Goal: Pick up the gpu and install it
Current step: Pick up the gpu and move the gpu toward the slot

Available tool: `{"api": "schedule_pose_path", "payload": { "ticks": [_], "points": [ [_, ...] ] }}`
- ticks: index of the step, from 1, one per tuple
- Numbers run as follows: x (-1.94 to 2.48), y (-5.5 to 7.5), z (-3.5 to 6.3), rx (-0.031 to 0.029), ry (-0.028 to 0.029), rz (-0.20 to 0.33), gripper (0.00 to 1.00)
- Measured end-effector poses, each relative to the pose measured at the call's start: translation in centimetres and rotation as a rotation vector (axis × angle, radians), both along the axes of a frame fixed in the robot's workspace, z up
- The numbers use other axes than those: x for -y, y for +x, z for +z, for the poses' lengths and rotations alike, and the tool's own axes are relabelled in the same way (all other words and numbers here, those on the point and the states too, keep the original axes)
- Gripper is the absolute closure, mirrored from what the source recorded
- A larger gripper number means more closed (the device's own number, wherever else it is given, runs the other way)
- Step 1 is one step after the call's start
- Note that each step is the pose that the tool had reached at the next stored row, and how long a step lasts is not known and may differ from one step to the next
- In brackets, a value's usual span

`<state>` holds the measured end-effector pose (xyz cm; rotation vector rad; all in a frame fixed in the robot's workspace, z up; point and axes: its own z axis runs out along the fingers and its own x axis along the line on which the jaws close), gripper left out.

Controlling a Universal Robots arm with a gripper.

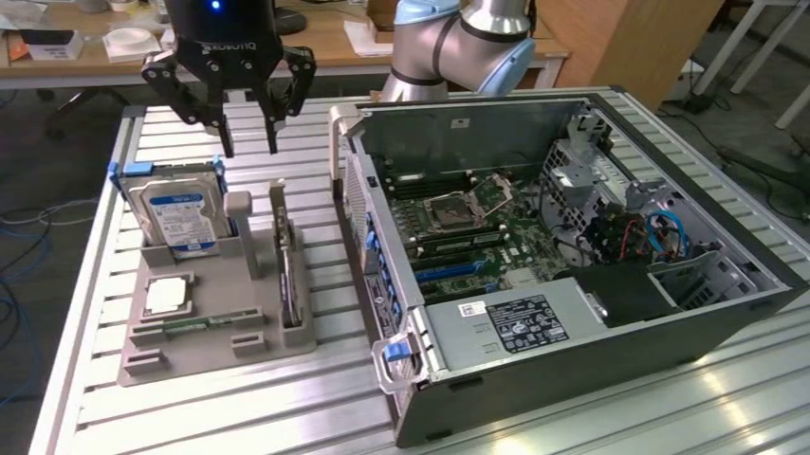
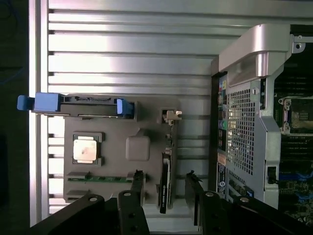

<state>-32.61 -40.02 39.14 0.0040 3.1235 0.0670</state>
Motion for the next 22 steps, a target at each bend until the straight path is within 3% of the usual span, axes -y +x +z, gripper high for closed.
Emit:
{"api": "schedule_pose_path", "payload": {
  "ticks": [2,4,13,22],
  "points": [
    [0.11,0.0,-0.09,-0.0053,-0.0044,0.010,0.53],
    [0.40,0.0,-0.19,-0.0069,-0.0100,0.011,0.53],
    [2.28,0.0,-1.16,-0.0075,-0.0148,0.013,0.53],
    [2.32,0.0,-2.63,-0.0082,-0.0150,0.014,0.53]
  ]
}}
